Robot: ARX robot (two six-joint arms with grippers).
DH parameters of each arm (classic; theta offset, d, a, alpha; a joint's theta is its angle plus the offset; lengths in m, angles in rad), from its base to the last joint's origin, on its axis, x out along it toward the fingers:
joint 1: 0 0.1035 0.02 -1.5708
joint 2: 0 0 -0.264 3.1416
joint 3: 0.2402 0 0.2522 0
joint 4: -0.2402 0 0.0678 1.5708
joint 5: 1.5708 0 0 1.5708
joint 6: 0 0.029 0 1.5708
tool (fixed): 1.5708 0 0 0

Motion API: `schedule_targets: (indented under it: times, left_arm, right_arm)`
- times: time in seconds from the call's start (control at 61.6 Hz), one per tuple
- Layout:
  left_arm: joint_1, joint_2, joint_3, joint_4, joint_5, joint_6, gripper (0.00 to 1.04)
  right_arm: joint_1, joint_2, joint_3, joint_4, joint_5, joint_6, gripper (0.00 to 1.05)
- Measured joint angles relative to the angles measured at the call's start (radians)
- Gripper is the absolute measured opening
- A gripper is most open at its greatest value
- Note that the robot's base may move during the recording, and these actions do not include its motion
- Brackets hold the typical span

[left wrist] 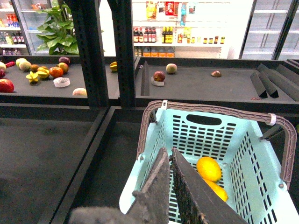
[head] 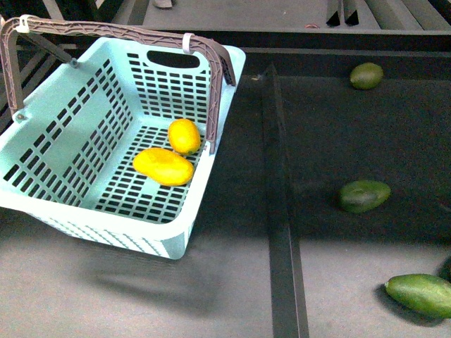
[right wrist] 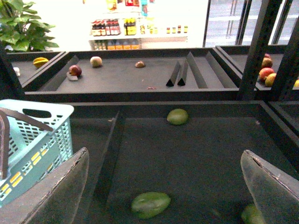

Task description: Pick lemon and mango into basket

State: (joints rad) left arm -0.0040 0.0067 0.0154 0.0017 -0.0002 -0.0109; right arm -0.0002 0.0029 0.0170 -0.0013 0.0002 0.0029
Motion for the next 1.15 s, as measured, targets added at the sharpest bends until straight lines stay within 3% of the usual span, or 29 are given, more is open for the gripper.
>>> schedule_targets:
  times: [0.389, 0.844, 1.152]
  left_arm:
    - [0.0, 0.0, 0.0, 0.0, 0.0, -0.001, 0.04]
    - [0.0, 0.0, 0.0, 0.0, 0.0, 0.0, 0.96]
    - [0.0, 0.0, 0.0, 0.0, 0.0, 0.002, 0.98]
  right_arm:
    - [0.0, 0.0, 0.0, 0.0, 0.0, 0.0, 0.96]
    - [0.0, 0.0, 0.0, 0.0, 0.0, 0.0, 0.96]
    - [0.0, 0.0, 0.0, 0.0, 0.0, 0.0, 0.96]
